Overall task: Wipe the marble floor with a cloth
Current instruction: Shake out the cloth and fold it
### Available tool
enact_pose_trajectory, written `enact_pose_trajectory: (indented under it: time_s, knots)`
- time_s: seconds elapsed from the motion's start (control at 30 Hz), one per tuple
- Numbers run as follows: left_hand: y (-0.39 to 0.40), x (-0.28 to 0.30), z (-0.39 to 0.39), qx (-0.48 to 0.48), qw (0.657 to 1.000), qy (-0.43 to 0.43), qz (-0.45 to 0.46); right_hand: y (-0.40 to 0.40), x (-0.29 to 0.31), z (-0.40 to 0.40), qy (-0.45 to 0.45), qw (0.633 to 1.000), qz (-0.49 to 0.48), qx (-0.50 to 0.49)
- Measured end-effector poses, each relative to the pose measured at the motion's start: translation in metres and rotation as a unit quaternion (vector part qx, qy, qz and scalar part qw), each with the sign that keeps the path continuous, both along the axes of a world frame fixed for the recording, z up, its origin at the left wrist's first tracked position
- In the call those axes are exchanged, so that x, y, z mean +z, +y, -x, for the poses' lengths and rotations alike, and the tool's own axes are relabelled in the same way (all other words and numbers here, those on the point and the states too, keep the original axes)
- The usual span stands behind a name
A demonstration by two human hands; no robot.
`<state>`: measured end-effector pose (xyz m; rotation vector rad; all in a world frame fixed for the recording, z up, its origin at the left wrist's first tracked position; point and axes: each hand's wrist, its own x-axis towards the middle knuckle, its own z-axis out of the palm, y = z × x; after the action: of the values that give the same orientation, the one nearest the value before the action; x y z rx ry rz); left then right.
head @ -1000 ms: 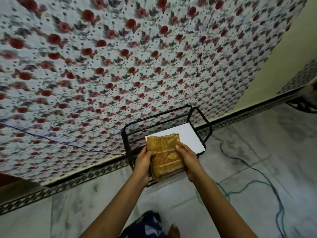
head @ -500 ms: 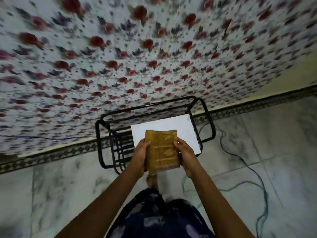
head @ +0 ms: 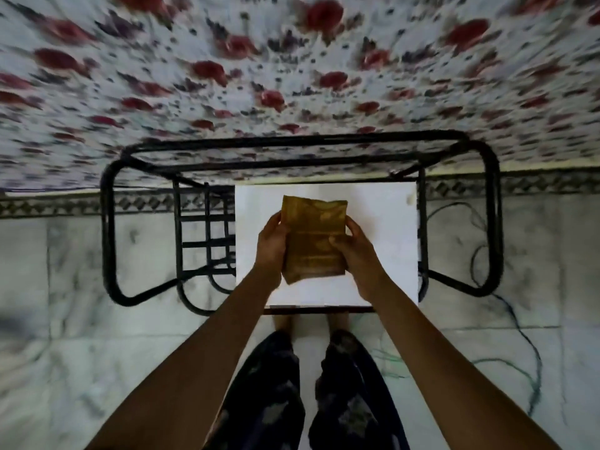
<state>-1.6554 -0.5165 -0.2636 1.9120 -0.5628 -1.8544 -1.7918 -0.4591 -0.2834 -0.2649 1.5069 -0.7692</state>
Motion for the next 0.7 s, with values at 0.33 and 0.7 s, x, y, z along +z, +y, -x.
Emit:
enact_pose_trajectory:
  time_s: [0.33,0.7]
  knots:
    - [-0.008,-0.044,-0.004,-0.137,0.980,-0.131,0.066,-0.014,-0.034,0.003,0.254,0.954,0.043,0.151]
    - [-0.002,-0.046,-0.010,-0.214,0.931,-0.267,0.130,-0.011,-0.028,0.001,0.357,0.907,-0.009,0.222]
